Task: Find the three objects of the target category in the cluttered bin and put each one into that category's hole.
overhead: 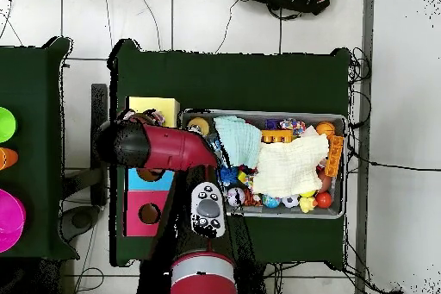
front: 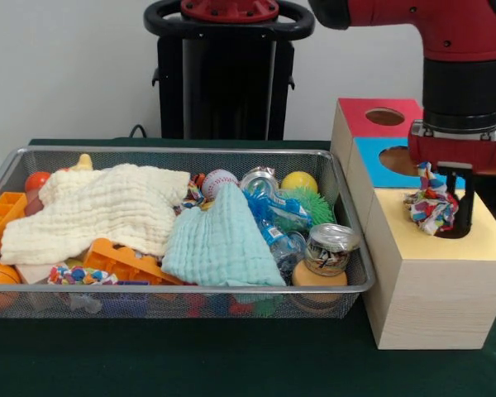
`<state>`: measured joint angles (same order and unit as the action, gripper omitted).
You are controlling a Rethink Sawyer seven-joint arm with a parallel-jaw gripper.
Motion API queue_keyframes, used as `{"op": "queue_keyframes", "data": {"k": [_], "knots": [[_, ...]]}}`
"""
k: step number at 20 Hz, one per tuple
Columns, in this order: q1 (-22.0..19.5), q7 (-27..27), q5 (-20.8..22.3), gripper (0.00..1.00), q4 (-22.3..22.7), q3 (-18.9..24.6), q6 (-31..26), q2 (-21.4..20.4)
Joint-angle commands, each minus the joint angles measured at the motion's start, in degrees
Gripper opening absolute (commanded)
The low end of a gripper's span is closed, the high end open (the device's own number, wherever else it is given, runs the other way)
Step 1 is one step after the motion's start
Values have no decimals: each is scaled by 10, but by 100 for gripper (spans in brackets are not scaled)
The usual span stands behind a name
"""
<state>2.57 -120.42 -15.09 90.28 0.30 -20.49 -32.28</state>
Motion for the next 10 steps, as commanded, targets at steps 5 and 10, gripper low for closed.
{"op": "queue_keyframes", "data": {"k": [5, 10], "knots": [[-57, -16, 26, 0, -6, 20, -59, 33], [-64, -13, 32, 0, 4, 28, -39, 36]]}}
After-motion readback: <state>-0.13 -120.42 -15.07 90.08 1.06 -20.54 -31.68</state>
